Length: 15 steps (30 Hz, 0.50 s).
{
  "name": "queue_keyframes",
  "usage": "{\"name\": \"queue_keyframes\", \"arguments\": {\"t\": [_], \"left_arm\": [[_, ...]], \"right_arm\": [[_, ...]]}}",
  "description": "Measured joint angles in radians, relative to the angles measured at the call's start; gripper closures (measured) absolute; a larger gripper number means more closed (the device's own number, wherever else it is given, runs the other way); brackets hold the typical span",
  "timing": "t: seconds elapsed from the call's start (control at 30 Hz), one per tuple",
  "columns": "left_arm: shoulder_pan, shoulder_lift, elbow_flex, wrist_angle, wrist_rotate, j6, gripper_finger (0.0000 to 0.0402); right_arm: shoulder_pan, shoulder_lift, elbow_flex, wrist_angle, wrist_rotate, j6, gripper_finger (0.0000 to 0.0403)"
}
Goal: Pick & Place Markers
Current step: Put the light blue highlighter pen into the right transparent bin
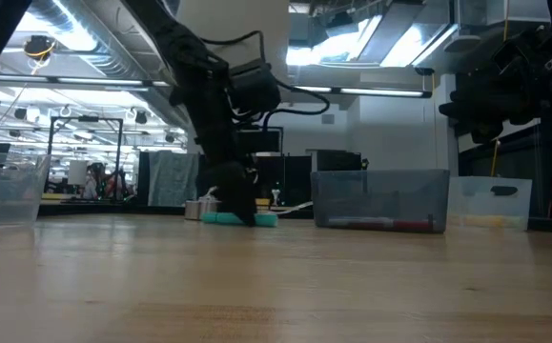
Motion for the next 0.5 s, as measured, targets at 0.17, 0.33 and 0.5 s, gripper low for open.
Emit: {"name": "queue_keyframes", "arguments": {"t": [0.17, 0.33, 0.5], "left_arm": [[-0.025, 0.0, 0.0, -0.014, -0.02, -0.004, 0.0271], [-0.066, 0.0, -0.001, -0.02, -0.084, -0.009, 0.0327], [-0.094, 0.0, -0.003, -0.007, -0.119, -0.023, 0.0349]], "right_arm": [[0.0, 0.0, 0.0, 0.0, 0.0, 0.0, 0.0243], [0.0, 0.0, 0.0, 0.0, 0.0, 0.0, 0.0243], [0.0, 0.0, 0.0, 0.0, 0.0, 0.0, 0.0243]]}}
